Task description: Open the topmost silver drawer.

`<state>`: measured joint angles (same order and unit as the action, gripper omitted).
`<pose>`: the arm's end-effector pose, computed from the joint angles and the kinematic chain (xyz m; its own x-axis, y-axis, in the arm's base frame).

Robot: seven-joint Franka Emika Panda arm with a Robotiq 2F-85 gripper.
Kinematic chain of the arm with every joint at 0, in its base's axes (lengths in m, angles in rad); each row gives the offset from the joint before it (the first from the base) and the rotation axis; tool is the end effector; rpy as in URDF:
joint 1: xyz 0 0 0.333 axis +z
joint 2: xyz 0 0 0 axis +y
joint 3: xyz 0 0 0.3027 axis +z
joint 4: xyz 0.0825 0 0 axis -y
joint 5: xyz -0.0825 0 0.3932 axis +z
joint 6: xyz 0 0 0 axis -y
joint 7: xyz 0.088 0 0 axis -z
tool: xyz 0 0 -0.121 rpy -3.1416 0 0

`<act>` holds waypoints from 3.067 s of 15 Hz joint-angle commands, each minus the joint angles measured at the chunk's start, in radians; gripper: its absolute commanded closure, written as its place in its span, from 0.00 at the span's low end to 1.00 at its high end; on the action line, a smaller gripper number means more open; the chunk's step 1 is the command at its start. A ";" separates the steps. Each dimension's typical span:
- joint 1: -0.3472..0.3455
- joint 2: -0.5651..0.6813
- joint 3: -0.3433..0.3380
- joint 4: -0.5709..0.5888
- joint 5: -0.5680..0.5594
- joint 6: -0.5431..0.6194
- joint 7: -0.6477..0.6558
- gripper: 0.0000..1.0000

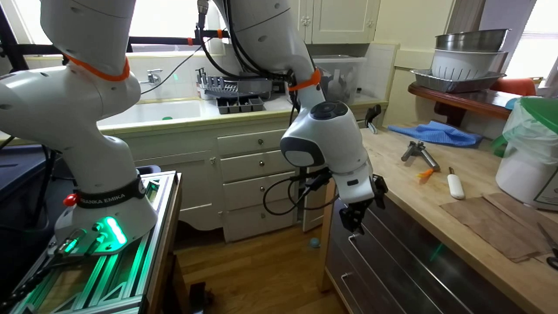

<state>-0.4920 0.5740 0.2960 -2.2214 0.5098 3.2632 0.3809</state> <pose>0.5487 -0.1540 0.1338 0.3305 -0.9221 0.2015 -0.8237 -0.3860 -0.4155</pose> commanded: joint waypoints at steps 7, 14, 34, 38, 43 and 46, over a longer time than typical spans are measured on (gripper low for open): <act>-0.088 0.103 0.073 0.068 -0.017 0.041 -0.015 0.00; -0.090 0.156 0.074 0.122 -0.017 0.045 -0.022 0.34; -0.158 0.257 0.126 0.215 -0.068 0.040 -0.080 0.59; -0.158 0.261 0.116 0.205 -0.079 0.029 -0.077 0.73; -0.168 0.258 0.129 0.194 -0.095 0.041 -0.082 0.52; -0.172 0.259 0.138 0.208 -0.110 0.048 -0.083 0.40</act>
<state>-0.6461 0.8216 0.4152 -2.0214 0.4288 3.2787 0.2961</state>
